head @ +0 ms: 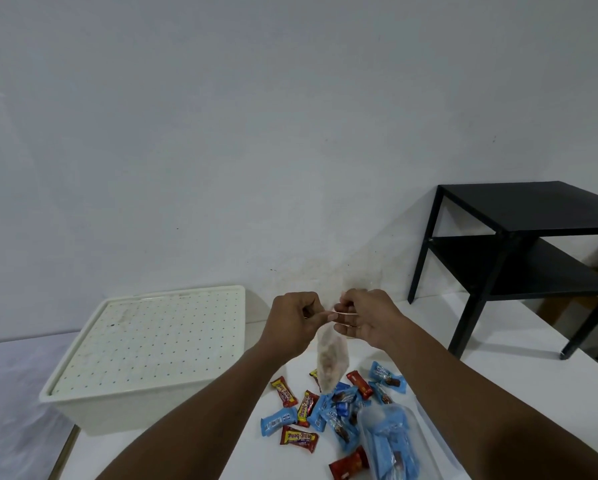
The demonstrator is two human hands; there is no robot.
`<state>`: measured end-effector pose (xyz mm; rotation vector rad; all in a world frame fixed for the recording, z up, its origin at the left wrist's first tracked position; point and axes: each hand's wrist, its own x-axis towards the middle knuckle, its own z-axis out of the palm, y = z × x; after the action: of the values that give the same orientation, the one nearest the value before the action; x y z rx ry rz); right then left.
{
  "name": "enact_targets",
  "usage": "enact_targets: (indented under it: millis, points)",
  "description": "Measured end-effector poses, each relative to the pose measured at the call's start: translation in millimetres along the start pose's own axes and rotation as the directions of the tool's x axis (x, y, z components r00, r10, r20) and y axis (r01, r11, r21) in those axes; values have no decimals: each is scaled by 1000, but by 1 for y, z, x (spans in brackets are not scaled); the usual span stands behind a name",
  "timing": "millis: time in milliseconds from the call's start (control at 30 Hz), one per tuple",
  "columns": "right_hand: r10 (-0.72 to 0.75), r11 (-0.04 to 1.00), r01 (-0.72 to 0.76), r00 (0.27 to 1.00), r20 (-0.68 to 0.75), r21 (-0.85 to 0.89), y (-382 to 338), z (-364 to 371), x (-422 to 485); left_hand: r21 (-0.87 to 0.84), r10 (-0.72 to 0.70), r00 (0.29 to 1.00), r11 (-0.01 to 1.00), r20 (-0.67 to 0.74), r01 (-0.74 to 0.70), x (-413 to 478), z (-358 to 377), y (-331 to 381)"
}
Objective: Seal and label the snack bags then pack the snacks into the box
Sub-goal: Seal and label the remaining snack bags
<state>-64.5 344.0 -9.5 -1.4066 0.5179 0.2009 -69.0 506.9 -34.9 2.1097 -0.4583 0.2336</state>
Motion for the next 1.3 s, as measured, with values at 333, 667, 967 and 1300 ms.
enact_targets:
  millis: [333, 667, 967, 1300]
  points:
    - [-38, 995, 36, 999, 21, 89, 4, 0, 3, -68, 5, 1000, 998, 10, -4, -5, 6, 1]
    - [-189, 981, 196, 953, 238, -6, 5, -3, 1, -407, -261, 937, 849, 233, 338, -2, -9, -7]
    - [-212, 972, 229, 943, 257, -40, 14, -6, 5, -417, -301, 920, 824, 253, 384, -2, -3, -9]
    - [-144, 943, 274, 848, 509, -190, 0, -24, 10, -254, -338, 905, 880, 259, 401, 2, -3, -23]
